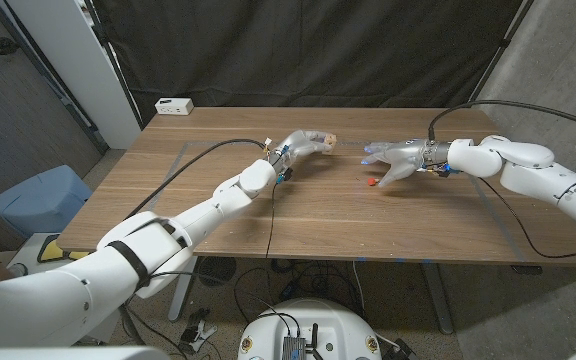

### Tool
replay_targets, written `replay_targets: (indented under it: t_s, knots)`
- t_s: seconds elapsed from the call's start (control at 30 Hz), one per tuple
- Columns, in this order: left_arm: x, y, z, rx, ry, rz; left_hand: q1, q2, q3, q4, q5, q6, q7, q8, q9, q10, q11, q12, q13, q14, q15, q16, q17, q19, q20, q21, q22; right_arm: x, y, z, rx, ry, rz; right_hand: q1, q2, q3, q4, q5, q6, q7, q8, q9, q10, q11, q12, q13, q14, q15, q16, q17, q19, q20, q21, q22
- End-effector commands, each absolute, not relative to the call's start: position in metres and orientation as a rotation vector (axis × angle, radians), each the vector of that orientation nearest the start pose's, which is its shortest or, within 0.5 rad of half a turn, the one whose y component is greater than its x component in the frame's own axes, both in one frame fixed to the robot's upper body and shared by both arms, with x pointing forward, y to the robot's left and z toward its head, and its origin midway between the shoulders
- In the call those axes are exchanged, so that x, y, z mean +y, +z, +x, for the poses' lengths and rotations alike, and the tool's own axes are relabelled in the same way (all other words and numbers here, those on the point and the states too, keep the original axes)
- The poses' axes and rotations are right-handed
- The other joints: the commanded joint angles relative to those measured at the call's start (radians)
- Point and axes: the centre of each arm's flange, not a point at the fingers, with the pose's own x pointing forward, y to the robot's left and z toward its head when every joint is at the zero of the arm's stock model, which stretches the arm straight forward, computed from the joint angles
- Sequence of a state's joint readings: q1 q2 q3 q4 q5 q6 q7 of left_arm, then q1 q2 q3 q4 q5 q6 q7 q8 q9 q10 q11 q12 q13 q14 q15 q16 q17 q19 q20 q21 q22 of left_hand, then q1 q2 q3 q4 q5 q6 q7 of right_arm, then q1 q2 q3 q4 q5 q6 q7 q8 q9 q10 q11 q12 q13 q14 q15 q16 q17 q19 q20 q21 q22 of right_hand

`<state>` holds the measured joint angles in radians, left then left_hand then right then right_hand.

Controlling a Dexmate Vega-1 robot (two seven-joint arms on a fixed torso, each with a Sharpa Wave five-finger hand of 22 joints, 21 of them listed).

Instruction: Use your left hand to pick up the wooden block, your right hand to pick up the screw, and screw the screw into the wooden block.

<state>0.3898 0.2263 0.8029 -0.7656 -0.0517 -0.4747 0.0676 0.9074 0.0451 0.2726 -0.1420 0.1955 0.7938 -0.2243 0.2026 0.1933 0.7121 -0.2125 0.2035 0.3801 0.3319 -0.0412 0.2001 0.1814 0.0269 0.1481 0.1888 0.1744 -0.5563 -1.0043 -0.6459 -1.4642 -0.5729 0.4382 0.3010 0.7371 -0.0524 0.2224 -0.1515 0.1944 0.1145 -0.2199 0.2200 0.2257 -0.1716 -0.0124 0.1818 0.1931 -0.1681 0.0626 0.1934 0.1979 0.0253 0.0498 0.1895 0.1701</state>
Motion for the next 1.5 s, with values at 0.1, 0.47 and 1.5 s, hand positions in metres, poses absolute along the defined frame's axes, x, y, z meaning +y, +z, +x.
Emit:
replay_targets:
  t_s: [0.1,0.47,1.5]
  knots:
    - [0.091,0.011,0.699,-0.715,-0.373,0.655,-0.003,0.006,0.005,0.003,0.006,0.011,0.001,0.008,0.006,-0.003,-0.004,0.005,0.002,0.01,-0.092,0.003,0.003,0.001,-0.003,0.007,0.002,-0.313,0.021,0.622,-0.553,0.429,-1.845,-0.001,0.001,0.008,0.004,0.004,0.011,0.0,0.012,0.006,-0.073,0.001,0.01,0.005,-0.042,-0.005,0.009,0.005,0.01,0.002,0.007,0.002]
    - [0.092,0.008,0.697,-0.711,-0.376,0.66,-0.006,0.009,0.005,0.004,0.006,0.013,0.001,0.007,0.006,0.002,-0.004,0.007,0.002,0.009,-0.09,0.003,0.003,-0.001,-0.003,0.006,0.002,-0.31,0.02,0.629,-0.544,0.45,-1.83,-0.002,0.0,0.008,0.005,0.004,0.023,0.001,0.019,0.008,-0.067,0.003,0.013,0.005,-0.038,-0.007,0.011,0.006,0.017,0.001,0.009,0.002]
    - [0.089,0.01,0.7,-0.705,-0.386,0.681,-0.016,0.012,0.004,0.007,0.005,0.017,0.001,0.008,0.006,0.005,-0.004,0.009,0.002,0.015,-0.092,0.004,0.003,0.001,-0.003,0.007,0.002,-0.312,0.019,0.645,-0.509,0.473,-1.797,-0.029,-0.006,0.001,0.015,0.003,0.121,0.003,0.068,0.02,-0.054,0.0,0.017,0.004,-0.026,-0.009,0.017,0.009,0.046,0.001,0.013,0.002]
